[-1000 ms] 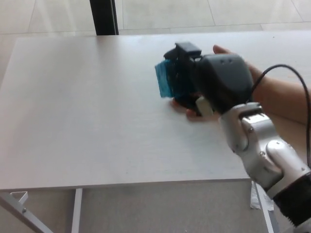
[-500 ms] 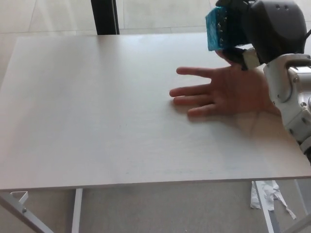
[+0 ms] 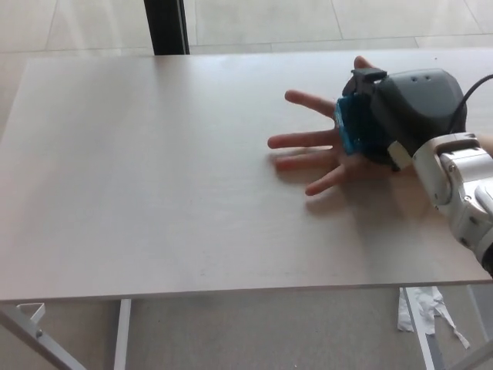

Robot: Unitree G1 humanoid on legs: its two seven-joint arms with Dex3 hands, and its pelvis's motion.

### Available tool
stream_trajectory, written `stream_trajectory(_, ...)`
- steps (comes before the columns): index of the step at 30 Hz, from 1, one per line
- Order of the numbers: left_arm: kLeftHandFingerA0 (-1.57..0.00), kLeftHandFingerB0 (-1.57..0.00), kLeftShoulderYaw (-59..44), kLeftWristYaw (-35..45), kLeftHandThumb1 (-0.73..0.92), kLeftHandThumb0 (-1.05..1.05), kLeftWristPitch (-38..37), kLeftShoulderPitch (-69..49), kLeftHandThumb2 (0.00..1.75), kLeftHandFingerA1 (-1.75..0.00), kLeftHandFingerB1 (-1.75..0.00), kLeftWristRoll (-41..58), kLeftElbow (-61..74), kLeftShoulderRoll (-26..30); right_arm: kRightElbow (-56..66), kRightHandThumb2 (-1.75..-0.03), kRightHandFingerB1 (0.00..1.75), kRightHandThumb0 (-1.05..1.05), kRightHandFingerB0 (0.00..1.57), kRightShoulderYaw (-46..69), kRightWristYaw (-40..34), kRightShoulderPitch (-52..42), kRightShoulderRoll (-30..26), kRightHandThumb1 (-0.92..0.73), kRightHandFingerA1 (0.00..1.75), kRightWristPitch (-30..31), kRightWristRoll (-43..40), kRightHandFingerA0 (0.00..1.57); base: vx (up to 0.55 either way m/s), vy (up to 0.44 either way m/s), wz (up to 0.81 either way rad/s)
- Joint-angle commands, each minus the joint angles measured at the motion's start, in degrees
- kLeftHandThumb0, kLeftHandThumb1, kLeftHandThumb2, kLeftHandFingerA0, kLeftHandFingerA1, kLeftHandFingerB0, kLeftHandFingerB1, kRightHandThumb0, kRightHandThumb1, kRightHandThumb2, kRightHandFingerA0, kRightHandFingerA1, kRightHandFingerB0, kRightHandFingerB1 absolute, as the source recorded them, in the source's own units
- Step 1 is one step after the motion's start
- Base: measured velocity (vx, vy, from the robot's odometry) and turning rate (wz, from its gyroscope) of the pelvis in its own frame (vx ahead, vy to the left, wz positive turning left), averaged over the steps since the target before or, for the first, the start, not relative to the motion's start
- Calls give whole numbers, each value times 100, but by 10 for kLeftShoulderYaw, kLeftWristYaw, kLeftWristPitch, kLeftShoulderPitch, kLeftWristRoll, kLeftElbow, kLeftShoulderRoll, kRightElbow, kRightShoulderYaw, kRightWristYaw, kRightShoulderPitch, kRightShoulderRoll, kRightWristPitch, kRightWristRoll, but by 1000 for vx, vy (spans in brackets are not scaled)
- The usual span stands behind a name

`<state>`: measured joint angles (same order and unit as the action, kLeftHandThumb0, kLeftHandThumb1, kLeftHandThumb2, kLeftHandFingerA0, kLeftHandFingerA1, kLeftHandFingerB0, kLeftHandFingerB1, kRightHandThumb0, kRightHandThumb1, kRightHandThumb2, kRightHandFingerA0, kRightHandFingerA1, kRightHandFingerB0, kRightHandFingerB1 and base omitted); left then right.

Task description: The robot uses its right hand to pick up a cube kept in the middle of the desk infront of it and hands it to a person

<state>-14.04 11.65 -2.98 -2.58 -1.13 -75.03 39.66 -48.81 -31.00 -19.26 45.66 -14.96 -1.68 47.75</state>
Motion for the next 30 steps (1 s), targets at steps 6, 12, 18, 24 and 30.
stream_trajectory(6, -51, -47, 0, -2, 92, -81, -9, -2, 70, -54, -40, 2, 1, -1, -28, -64, 89, -37, 85, -26, 1, 18, 4, -63, 164, 8, 22, 85, 0, 0, 0)
stream_trajectory(12, -51, -48, 2, -3, 92, -83, -10, -8, 72, -64, -41, -1, 1, -2, -4, -59, 31, -50, 29, -67, 59, 21, 0, -58, 45, 81, 59, 23, 0, 0, 0)
stream_trajectory(18, -57, -51, -6, -5, 92, -82, -10, -14, 71, -67, -42, 8, 0, -4, 37, -82, 15, -75, 0, -64, 109, 14, 2, -45, 17, 125, 56, 0, 0, 0, 0)
stream_trajectory(24, -61, -49, 0, -18, 92, -84, -10, -15, 71, -99, -41, -1, -1, -6, 85, -56, 0, -95, 0, -97, 188, 31, -22, -48, 0, 146, 98, 0, 0, 0, 0)
stream_trajectory(30, -54, -47, -3, -9, 74, -78, -13, -23, 114, -68, -55, 3, 1, -7, 194, -56, 0, -96, 0, -71, 256, 19, -49, -45, 0, 152, 76, 0, 0, 0, 0)
